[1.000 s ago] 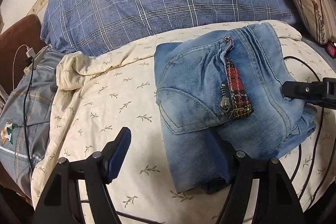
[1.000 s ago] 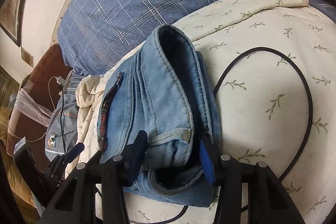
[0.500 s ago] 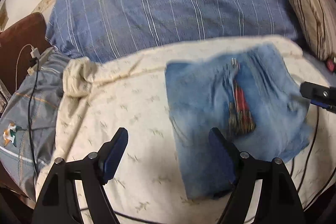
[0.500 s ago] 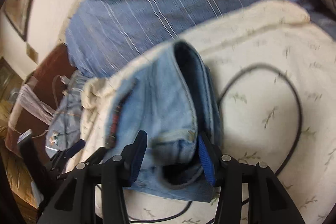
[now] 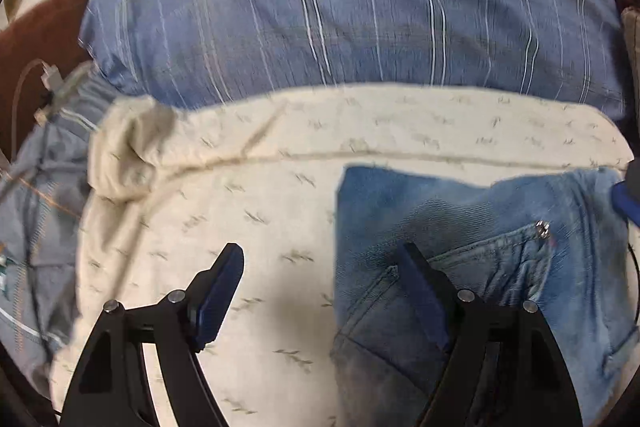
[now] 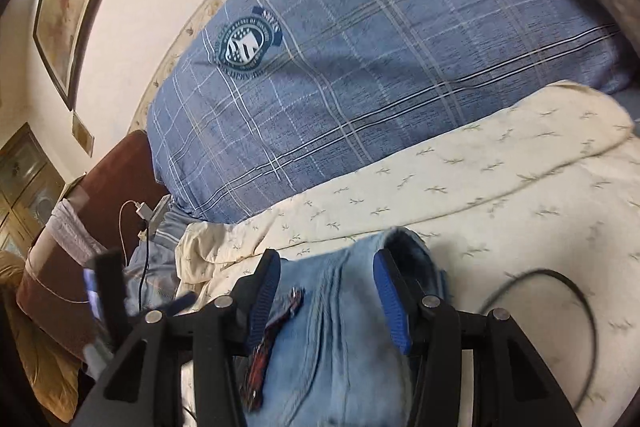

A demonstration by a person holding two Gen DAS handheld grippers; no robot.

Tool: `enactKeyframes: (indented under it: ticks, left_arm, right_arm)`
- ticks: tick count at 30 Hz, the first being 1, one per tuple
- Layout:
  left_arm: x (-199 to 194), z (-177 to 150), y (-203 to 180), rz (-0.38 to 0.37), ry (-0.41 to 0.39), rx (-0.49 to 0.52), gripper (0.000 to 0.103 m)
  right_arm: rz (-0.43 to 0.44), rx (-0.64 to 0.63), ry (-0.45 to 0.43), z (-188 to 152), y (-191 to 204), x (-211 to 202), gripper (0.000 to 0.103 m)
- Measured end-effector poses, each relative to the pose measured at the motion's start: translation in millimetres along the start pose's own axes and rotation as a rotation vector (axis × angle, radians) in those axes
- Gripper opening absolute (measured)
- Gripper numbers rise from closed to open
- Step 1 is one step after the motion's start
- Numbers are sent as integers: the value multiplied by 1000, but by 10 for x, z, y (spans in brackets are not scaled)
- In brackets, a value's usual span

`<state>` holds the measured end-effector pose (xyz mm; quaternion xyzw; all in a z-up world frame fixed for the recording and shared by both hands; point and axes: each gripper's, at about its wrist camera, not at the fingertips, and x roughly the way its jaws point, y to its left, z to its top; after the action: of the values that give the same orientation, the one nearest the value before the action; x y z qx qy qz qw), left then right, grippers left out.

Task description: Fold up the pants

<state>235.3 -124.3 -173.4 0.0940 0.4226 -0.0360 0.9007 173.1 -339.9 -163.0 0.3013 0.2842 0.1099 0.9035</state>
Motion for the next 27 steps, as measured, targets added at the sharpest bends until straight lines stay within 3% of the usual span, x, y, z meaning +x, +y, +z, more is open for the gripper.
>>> enactKeyframes:
  ticks: [2, 5, 9, 27]
  left_arm:
    - [78, -43, -49, 10, -6, 41, 80]
    - [82, -40, -35, -2, -19, 48, 82]
    - [91, -44, -2, -20, -42, 62, 83]
    - [118, -64, 47, -30, -57, 42, 90]
  right_arm:
    - [-30, 29, 118, -49, -96, 298, 53]
    - [-78, 67, 207, -133, -253, 522, 53]
    - [-41, 115, 203, -120, -324, 500, 53]
    - [-69, 28, 183, -160, -242, 486, 53]
